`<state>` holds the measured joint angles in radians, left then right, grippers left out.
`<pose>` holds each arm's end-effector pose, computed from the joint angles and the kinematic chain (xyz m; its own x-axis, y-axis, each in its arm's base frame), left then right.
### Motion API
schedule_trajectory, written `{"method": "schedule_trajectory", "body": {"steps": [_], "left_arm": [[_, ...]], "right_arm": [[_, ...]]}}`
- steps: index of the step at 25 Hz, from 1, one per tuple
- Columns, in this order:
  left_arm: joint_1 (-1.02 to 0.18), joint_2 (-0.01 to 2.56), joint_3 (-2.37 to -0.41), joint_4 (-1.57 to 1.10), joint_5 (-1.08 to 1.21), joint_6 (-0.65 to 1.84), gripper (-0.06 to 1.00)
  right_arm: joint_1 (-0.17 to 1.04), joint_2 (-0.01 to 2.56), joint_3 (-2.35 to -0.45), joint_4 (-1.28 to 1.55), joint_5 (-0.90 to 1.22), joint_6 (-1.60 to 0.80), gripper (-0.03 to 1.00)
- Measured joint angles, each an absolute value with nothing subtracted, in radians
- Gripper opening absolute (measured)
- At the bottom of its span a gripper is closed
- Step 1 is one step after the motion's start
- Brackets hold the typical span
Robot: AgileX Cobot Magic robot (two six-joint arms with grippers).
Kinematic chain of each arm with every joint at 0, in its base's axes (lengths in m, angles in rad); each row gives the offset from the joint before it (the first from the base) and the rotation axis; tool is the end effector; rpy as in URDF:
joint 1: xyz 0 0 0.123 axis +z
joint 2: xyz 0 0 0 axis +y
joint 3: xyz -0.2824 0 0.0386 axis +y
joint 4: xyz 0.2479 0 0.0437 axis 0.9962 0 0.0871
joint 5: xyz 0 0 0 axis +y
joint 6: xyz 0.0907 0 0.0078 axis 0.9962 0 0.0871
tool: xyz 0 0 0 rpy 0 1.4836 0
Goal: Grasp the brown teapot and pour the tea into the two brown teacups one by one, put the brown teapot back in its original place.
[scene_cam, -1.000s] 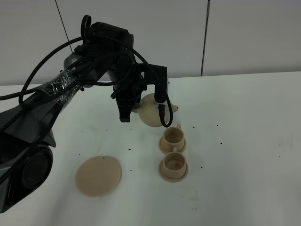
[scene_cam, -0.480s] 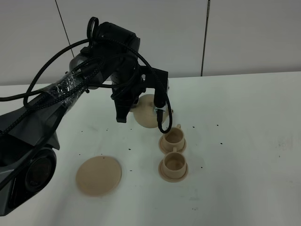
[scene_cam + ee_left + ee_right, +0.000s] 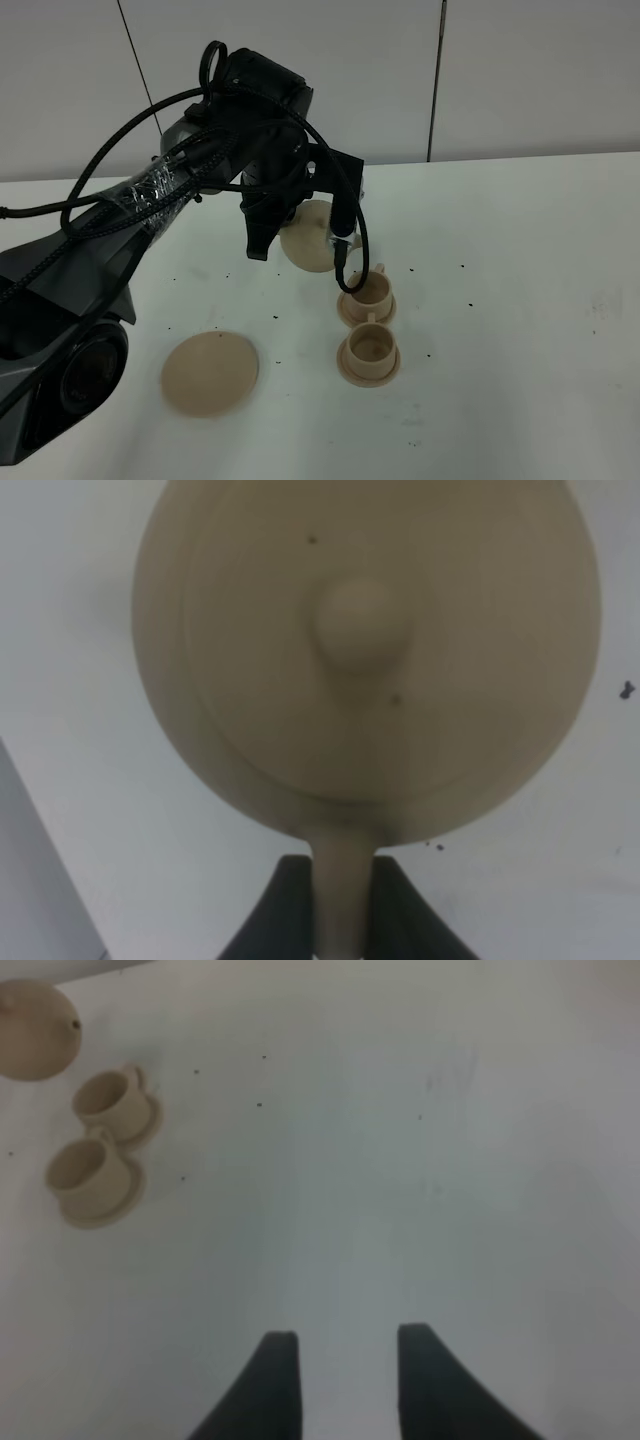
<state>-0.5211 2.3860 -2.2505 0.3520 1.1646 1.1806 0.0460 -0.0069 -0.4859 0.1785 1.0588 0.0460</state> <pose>0.4615 -0.2316 0.2182 0.1627 0.9673 0.1945 0.8708 -0.2335 0.4326 -0.0055 0.0139 0.2744 -0.4745 0.1104 -0.8733 -0.1208 0.9745 0.1889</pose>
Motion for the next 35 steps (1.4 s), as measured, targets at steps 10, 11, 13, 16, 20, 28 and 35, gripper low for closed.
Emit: {"method": "schedule_trajectory", "body": {"steps": [10, 11, 13, 16, 20, 28, 35], "left_arm": [[-0.540, 2.386, -2.251, 0.400, 1.165, 1.184, 0.17], [-0.542, 2.386, -2.251, 0.402, 1.165, 1.184, 0.17], [-0.547, 2.386, -2.251, 0.409, 1.165, 1.184, 0.17], [-0.553, 2.386, -2.251, 0.416, 1.167, 1.184, 0.17], [-0.560, 2.386, -2.251, 0.433, 1.183, 1.184, 0.17], [-0.572, 2.386, -2.251, 0.453, 1.183, 1.184, 0.17], [-0.593, 2.386, -2.251, 0.482, 1.188, 1.193, 0.17]], "right_arm": [[0.046, -0.007, -0.486, 0.179, 1.059, 0.046, 0.24], [0.046, -0.007, -0.486, 0.179, 1.059, 0.046, 0.24], [0.046, -0.007, -0.486, 0.179, 1.059, 0.046, 0.24], [0.046, -0.007, -0.486, 0.179, 1.059, 0.046, 0.24], [0.046, -0.007, -0.486, 0.179, 1.059, 0.046, 0.24], [0.046, -0.007, -0.486, 0.179, 1.059, 0.046, 0.24], [0.046, -0.007, -0.486, 0.179, 1.059, 0.046, 0.24]]}}
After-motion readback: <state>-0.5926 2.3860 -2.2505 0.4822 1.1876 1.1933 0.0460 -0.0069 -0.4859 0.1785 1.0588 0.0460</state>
